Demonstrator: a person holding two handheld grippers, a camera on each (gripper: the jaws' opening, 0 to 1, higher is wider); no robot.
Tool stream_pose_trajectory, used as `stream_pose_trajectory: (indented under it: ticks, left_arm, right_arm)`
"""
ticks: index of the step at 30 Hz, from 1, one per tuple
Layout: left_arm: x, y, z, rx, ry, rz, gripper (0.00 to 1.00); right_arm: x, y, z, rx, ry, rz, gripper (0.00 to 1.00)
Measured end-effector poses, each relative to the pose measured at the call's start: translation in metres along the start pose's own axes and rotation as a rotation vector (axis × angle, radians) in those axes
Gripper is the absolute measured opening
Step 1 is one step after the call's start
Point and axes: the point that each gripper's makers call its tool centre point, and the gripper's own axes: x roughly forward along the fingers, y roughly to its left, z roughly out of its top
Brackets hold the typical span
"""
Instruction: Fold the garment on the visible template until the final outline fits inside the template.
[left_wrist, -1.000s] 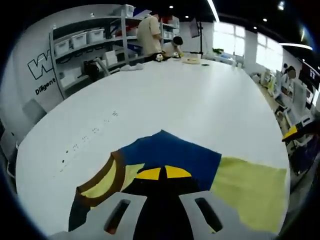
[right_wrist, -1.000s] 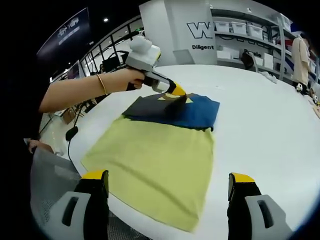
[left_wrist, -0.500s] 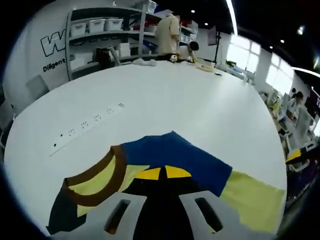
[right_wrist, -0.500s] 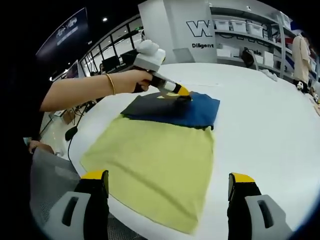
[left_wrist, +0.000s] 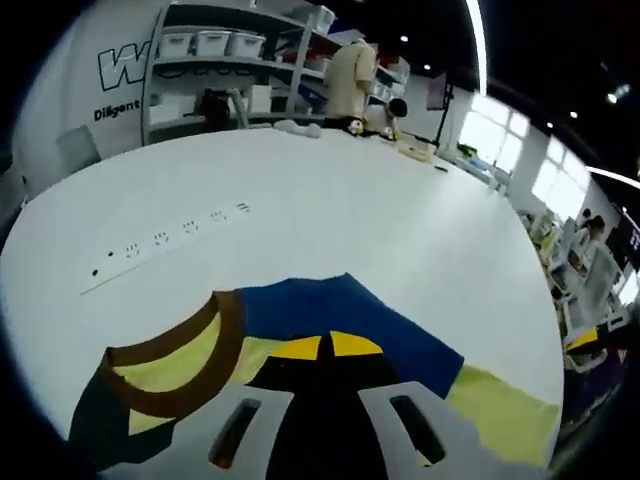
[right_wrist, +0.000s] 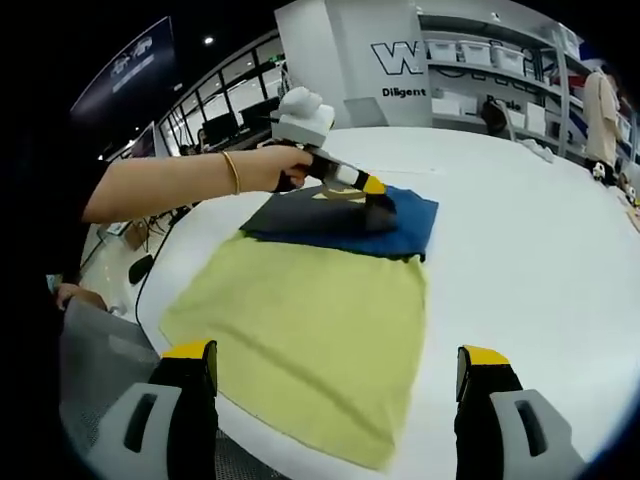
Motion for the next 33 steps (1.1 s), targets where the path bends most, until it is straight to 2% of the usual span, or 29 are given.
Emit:
stream_pose_trajectory:
  ticks: [9, 14, 17, 20, 21, 22, 25, 28, 29, 33]
  left_arm:
    - [0.006, 0.004, -0.005, 0.021, 0.005, 0.011, 0.01]
    - [0.002, 0.001, 0.002, 0.066, -0.019, 0.011, 0.20]
    - [0.000, -0.004, 0.005, 0.089, -0.031, 0.001, 0.26]
    - [-0.001, -0.010, 0.006, 0.110, -0.032, -0.013, 0.34]
    - [-0.001, -0.012, 0.006, 0.113, -0.032, -0.016, 0.35]
    - [-0.002, -0.023, 0.005, 0.153, -0.032, -0.039, 0.37]
    - [-0.003, -0.030, 0.004, 0.177, -0.026, -0.049, 0.39]
    - [-0.003, -0.044, 0.000, 0.225, -0.017, -0.087, 0.39]
    - [-0.003, -0.047, -0.002, 0.261, -0.012, -0.086, 0.39]
    - [-0.001, -0.056, -0.009, 0.304, 0.012, -0.096, 0.37]
  right_arm:
    - [0.000, -0.003, 0.000, 0.005, 0.001, -0.009, 0.99]
    - [0.001, -0.003, 0.001, 0.002, 0.001, -0.007, 0.99]
    - [0.002, -0.002, 0.001, 0.000, 0.000, -0.005, 0.99]
    - [0.002, -0.002, 0.002, 0.000, -0.001, -0.003, 0.99]
    - [0.002, -0.002, 0.002, 0.000, -0.001, -0.003, 0.99]
    - [0.003, 0.000, 0.002, -0.006, 0.001, 0.002, 0.99]
    - [0.002, 0.001, 0.003, -0.008, -0.001, 0.006, 0.99]
    - [0.001, 0.001, 0.003, -0.009, -0.001, 0.004, 0.99]
    - [0.001, 0.001, 0.003, -0.008, -0.003, 0.003, 0.99]
    - [0.000, 0.000, 0.002, -0.003, -0.003, 0.000, 0.99]
